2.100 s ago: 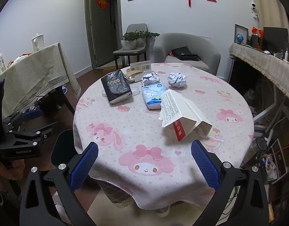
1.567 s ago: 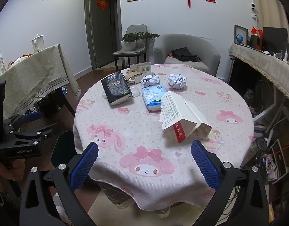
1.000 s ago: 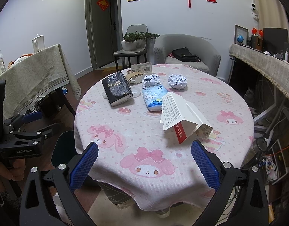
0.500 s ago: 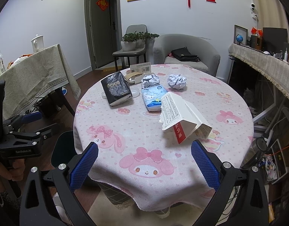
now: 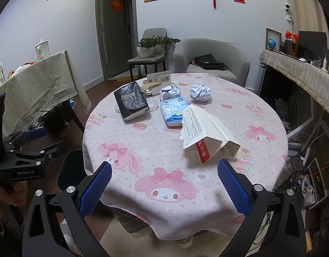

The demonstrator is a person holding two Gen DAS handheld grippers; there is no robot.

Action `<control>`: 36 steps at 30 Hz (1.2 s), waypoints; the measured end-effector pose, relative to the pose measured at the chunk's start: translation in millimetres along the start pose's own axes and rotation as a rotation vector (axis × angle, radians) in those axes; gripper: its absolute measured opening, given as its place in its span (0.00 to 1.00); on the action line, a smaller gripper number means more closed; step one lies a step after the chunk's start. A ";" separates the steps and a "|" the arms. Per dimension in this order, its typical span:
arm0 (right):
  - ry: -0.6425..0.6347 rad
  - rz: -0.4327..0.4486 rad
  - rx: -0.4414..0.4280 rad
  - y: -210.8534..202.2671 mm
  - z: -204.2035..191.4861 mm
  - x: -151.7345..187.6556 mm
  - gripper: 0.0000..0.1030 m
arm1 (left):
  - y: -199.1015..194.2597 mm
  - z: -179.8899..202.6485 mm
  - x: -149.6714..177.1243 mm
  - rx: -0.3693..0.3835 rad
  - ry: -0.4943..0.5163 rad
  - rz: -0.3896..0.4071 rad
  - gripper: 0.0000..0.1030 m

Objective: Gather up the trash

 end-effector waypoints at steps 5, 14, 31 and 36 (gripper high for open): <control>-0.001 -0.001 0.001 0.1 -0.3 -0.2 0.97 | 0.5 1.7 0.3 0.001 0.002 0.001 0.97; 0.006 0.003 0.006 -1.3 6.5 1.1 0.97 | -2.0 5.2 -0.6 -0.003 0.018 0.006 0.97; 0.010 0.013 0.046 -3.7 26.6 -8.0 0.97 | -8.5 26.3 -22.9 0.093 0.040 0.066 0.96; 0.008 0.014 0.061 1.2 38.1 -14.6 0.97 | -5.2 31.2 -28.8 0.134 0.024 0.067 0.94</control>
Point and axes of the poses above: each gripper's, at about its wrist camera, not at the fingertips, and y roughly the way its jaws point, z to its right, x to its underside, the point moved 7 cm from there along y, roughly the way its jaws point, and after that the axes turned 4 degrees about x, right-handed, at the moved point
